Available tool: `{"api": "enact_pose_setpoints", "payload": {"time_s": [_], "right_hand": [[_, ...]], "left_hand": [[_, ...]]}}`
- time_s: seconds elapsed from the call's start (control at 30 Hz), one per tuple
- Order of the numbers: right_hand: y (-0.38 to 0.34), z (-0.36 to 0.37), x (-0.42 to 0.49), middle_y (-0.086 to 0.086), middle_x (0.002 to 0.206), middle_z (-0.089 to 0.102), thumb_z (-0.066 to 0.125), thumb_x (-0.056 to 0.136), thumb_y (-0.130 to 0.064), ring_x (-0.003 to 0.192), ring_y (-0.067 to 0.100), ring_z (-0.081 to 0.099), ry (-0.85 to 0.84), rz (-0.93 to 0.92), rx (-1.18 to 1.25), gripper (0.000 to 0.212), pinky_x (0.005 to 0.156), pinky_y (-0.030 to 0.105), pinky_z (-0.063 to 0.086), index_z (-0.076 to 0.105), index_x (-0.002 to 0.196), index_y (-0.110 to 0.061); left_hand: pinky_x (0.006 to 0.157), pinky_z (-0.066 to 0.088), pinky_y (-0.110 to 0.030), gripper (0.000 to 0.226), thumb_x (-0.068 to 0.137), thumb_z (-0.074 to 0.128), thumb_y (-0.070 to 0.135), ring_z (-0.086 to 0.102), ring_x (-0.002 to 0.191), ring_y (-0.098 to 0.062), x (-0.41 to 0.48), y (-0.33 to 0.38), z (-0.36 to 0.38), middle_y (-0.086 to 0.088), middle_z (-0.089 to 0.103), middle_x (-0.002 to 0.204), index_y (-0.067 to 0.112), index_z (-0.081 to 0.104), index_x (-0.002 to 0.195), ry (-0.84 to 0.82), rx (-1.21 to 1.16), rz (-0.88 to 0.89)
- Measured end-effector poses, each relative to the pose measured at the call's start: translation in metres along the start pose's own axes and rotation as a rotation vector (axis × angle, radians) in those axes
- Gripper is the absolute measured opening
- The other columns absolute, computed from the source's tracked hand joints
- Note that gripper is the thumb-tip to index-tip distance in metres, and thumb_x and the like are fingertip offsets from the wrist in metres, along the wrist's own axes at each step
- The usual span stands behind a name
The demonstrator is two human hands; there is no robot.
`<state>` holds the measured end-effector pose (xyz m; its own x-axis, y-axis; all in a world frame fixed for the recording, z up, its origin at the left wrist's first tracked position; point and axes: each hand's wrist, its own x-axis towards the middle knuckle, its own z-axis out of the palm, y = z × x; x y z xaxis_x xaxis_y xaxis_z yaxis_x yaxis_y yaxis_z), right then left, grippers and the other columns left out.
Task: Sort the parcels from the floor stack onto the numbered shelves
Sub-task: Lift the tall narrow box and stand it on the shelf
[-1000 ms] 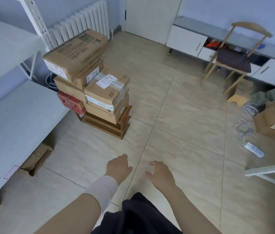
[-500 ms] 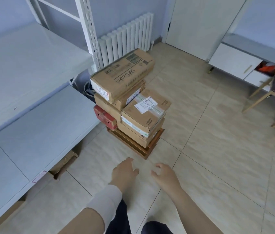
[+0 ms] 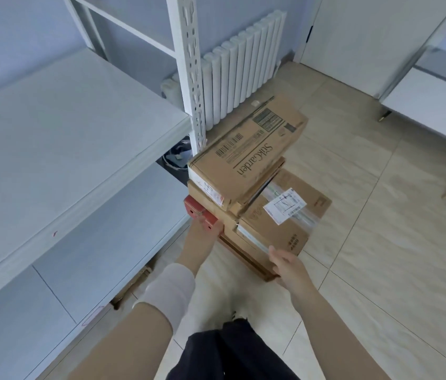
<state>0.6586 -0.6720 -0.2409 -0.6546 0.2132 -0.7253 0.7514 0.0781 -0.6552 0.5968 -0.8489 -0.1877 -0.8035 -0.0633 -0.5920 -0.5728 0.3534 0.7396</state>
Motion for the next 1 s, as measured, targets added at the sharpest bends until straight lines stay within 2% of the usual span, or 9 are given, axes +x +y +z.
{"api": "enact_pose_setpoints", "payload": {"time_s": [0.03,0.1,0.17,0.23,0.47,0.6,0.8,0.9,1.0], "right_hand": [[-0.008,0.002,0.009,0.002,0.141,0.046,0.051,0.090,-0.051,0.128,0.022,0.046,-0.014,0.013,0.038,0.062,0.109,0.040,0.038,0.041,0.140,-0.016],[-0.025,0.007,0.028,0.003,0.143,0.044,0.052,0.087,-0.055,0.127,0.023,0.046,-0.040,0.039,0.088,0.070,0.106,0.039,0.041,0.035,0.144,-0.018],[-0.043,0.011,0.045,0.004,0.144,0.043,0.054,0.084,-0.059,0.127,0.023,0.047,-0.059,0.045,0.127,0.076,0.104,0.038,0.042,0.032,0.145,-0.020],[-0.059,0.014,0.058,0.004,0.145,0.041,0.054,0.083,-0.059,0.127,0.023,0.047,-0.072,0.053,0.173,0.078,0.104,0.039,0.043,0.029,0.146,-0.022],[-0.096,0.025,0.092,0.003,0.146,0.041,0.055,0.084,-0.056,0.127,0.024,0.047,-0.060,0.082,0.271,0.077,0.108,0.044,0.038,0.026,0.148,-0.023],[-0.106,0.040,0.103,-0.001,0.141,0.047,0.053,0.088,-0.051,0.112,0.020,0.054,-0.025,0.089,0.370,0.069,0.103,0.039,0.042,0.027,0.147,-0.027],[-0.110,0.072,0.113,-0.001,0.139,0.049,0.057,0.079,-0.063,0.121,0.025,0.053,0.093,0.130,0.520,0.080,0.100,0.039,0.042,0.028,0.146,-0.032],[-0.111,0.086,0.117,-0.002,0.138,0.051,0.058,0.074,-0.067,0.121,0.024,0.054,0.127,0.123,0.600,0.083,0.104,0.047,0.041,0.030,0.145,-0.035],[-0.116,0.099,0.117,-0.006,0.138,0.049,0.056,0.082,-0.059,0.120,0.021,0.051,0.149,0.142,0.666,0.069,0.104,0.046,0.040,0.032,0.143,-0.038]], "left_hand": [[0.088,0.034,-0.025,0.027,0.097,0.047,0.031,0.044,0.103,-0.012,0.011,0.007,-0.005,0.007,0.048,0.105,0.017,0.049,0.120,0.022,-0.047,-0.009],[0.089,0.033,-0.026,0.044,0.097,0.046,0.035,0.044,0.103,-0.013,0.034,0.017,-0.015,0.003,0.049,0.115,0.012,0.040,0.134,0.069,-0.114,-0.013],[0.098,0.033,-0.030,0.063,0.095,0.045,0.045,0.045,0.120,-0.020,0.057,0.022,-0.023,-0.006,0.043,0.140,0.012,0.025,0.145,0.123,-0.149,-0.052],[0.106,0.030,-0.035,0.071,0.093,0.042,0.053,0.039,0.132,-0.026,0.075,0.029,-0.029,-0.010,0.034,0.148,0.016,0.017,0.148,0.145,-0.176,-0.100],[0.111,0.025,-0.041,0.068,0.092,0.034,0.059,0.031,0.138,-0.027,0.135,0.053,-0.051,-0.010,0.027,0.153,0.020,0.022,0.147,0.175,-0.119,-0.082],[0.103,0.027,-0.029,0.056,0.096,0.035,0.051,0.035,0.135,-0.020,0.168,0.063,-0.061,-0.003,0.037,0.148,0.016,0.038,0.141,0.077,-0.029,-0.016],[0.097,0.034,-0.027,0.047,0.096,0.039,0.049,0.048,0.118,-0.017,0.210,0.076,-0.066,0.003,0.051,0.133,0.023,0.049,0.134,-0.132,0.030,0.027],[0.085,0.044,-0.022,0.047,0.094,0.044,0.051,0.054,0.106,-0.012,0.222,0.080,-0.064,0.004,0.056,0.126,0.026,0.050,0.133,-0.270,0.020,0.013],[0.065,0.048,-0.018,0.054,0.091,0.050,0.050,0.057,0.105,-0.013,0.227,0.076,-0.065,0.001,0.054,0.132,0.028,0.042,0.139,-0.364,0.023,-0.041]]}}
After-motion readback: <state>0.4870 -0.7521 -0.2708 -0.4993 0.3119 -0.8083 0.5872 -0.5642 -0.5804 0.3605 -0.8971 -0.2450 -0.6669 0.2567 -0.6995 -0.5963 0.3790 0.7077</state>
